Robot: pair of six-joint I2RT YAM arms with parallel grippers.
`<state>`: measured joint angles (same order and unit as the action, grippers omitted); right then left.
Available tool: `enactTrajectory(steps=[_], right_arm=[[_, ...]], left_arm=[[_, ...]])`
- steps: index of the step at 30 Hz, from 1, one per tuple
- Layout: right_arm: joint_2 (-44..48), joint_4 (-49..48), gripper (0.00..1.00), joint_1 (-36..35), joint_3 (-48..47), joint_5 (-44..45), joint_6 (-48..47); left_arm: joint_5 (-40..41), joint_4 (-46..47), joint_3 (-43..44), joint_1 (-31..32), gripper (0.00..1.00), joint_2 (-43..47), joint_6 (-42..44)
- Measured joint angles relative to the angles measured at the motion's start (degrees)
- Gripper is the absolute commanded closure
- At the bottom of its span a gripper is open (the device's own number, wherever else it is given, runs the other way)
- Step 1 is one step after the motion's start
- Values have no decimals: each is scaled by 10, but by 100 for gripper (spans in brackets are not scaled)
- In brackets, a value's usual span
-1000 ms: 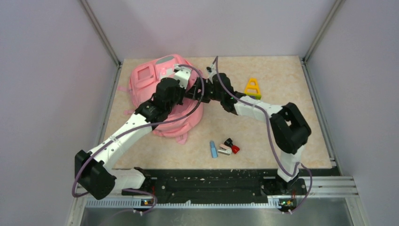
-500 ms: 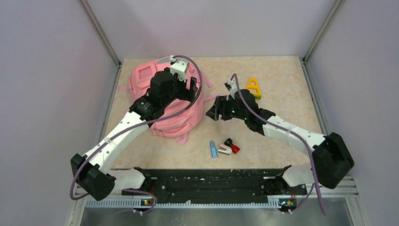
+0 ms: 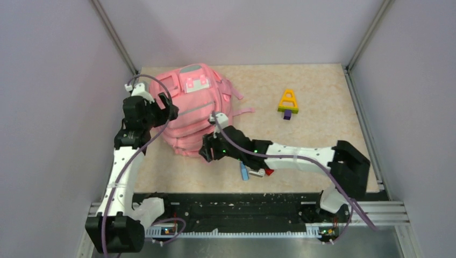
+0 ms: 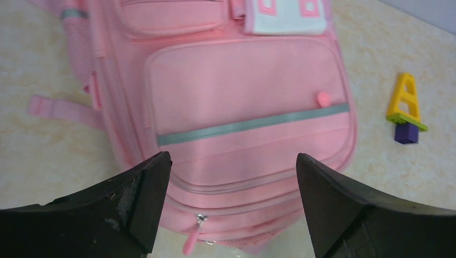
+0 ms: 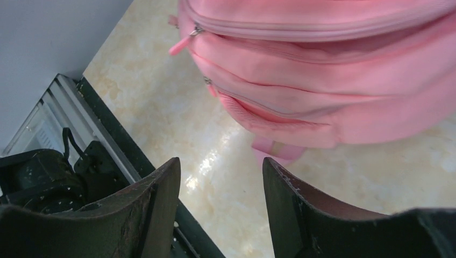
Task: Pack the student bag
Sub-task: Place the book in the student bag, then zip the student bag at the center of the board.
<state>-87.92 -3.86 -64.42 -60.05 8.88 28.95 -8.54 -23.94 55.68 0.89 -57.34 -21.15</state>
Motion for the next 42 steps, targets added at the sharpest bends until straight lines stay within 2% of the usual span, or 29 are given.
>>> enactTrajectory(steps=[5,9,12,18,24,31,40,41,42], right_arm=[[-141,18,44,-54,-140,27,-12],[-241,64,44,-70,-267,55,-28],[-316,115,44,-74,-369,80,-38],[-378,173,40,-75,-440,128,-50],[-424,217,40,-77,-516,159,-55],[-432,237,40,-83,-537,188,-62],[-468,252,63,-84,-584,247,-74],[-469,252,67,-84,-584,249,-74],[-469,253,77,-84,-584,250,-75]], left_arm=[[21,9,-35,-54,11,4,-2],[66,6,-46,-66,11,25,9],[114,7,-61,-67,10,75,29],[179,12,-81,-68,10,150,53],[195,12,-83,-68,10,150,59],[195,13,-83,-68,10,152,58],[198,12,-84,-69,10,156,60],[199,12,-84,-70,10,156,60],[199,12,-84,-70,10,156,60]])
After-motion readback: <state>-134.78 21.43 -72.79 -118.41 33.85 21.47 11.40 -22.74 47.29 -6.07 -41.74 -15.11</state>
